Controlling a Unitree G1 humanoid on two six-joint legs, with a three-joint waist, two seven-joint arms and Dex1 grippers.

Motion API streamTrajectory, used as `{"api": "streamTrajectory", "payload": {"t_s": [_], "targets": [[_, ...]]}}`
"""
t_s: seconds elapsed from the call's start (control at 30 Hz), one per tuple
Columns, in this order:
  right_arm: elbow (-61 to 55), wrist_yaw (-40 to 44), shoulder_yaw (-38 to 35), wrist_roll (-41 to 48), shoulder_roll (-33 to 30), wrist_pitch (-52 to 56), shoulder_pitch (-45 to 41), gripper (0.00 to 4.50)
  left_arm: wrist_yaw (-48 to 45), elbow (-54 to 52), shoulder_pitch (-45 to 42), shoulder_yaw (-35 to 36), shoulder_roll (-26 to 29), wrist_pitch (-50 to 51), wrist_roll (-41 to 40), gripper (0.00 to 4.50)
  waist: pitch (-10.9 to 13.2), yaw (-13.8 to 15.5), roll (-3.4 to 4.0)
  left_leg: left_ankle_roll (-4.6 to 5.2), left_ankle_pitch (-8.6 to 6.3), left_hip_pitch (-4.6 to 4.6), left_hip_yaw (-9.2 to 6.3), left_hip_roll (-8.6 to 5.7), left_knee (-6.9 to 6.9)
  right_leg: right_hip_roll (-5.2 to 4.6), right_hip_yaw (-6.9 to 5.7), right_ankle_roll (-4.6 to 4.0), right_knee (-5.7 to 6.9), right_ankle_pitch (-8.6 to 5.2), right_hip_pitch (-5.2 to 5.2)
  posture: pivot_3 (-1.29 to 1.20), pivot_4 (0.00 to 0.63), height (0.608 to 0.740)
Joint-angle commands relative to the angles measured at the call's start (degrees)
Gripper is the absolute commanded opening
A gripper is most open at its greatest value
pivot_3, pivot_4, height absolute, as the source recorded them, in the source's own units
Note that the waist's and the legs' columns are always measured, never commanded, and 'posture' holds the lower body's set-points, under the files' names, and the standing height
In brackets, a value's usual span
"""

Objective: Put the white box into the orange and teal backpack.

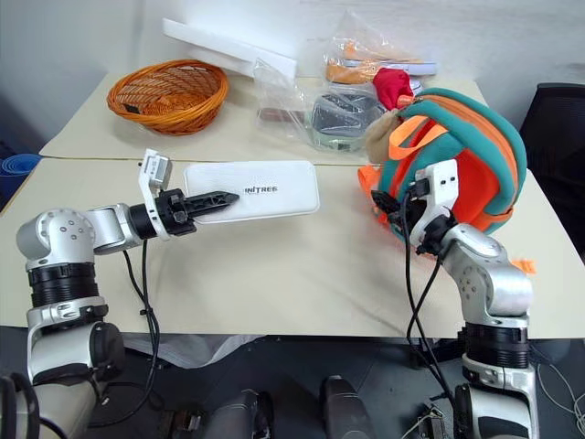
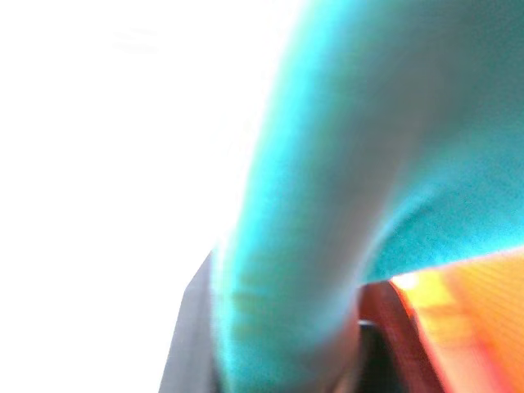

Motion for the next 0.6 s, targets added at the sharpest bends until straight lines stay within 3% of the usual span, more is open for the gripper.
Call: {"api": "streamTrajectory", "payload": {"t_s": [0.03, 0.3, 0.43, 0.6], "targets": [[-9.74, 3.53, -2.43, 9.47, -2.71, 4.86, 0.11, 0.03, -0.56, 0.23, -2.28, 1.0, 1.45, -3.5, -1.43, 1.29, 0.0, 0.09, 0.0, 0.0, 0.0, 0.01, -0.01, 0.0, 0.0, 0.0, -0.01, 0.0, 0.01, 0.0, 0.01, 0.0, 0.15, 0.74], [-24.76, 13.0, -7.78, 34.02, -16.0, 15.49, 6.47, 0.03, -6.47, 1.58, -5.68, -1.08, 3.32, -14.7, -1.23, 1.29, 0.06, 0.35, -0.06, 0.04, -0.03, -0.18, -0.12, 0.01, -0.04, -0.01, -0.01, 0.0, -0.15, 0.0, -0.06, 0.0, 0.15, 0.74], [-26.14, 15.88, -16.32, 49.04, -25.61, 19.0, 10.95, 0.03, -13.2, -0.07, -6.3, -2.48, 3.67, -20.17, -2.98, 1.29, 0.12, 0.68, -0.13, 0.1, -0.05, -0.19, -0.15, -0.02, -0.01, -0.07, 0.02, 0.0, -0.29, 0.0, 0.01, 0.0, 0.15, 0.74], [-24.76, 16.4, -18.18, 47.07, -29.87, 17.39, 15.68, 0.03, -20.22, -3.32, -5.67, -4.55, 3.58, -20.04, -6.67, 1.29, 0.11, 1.18, -0.18, 0.43, -0.23, -0.24, -0.29, 0.0, 0.03, -0.08, 0.02, 0.02, -0.41, 0.01, 0.1, 0.0, 0.15, 0.74]]}}
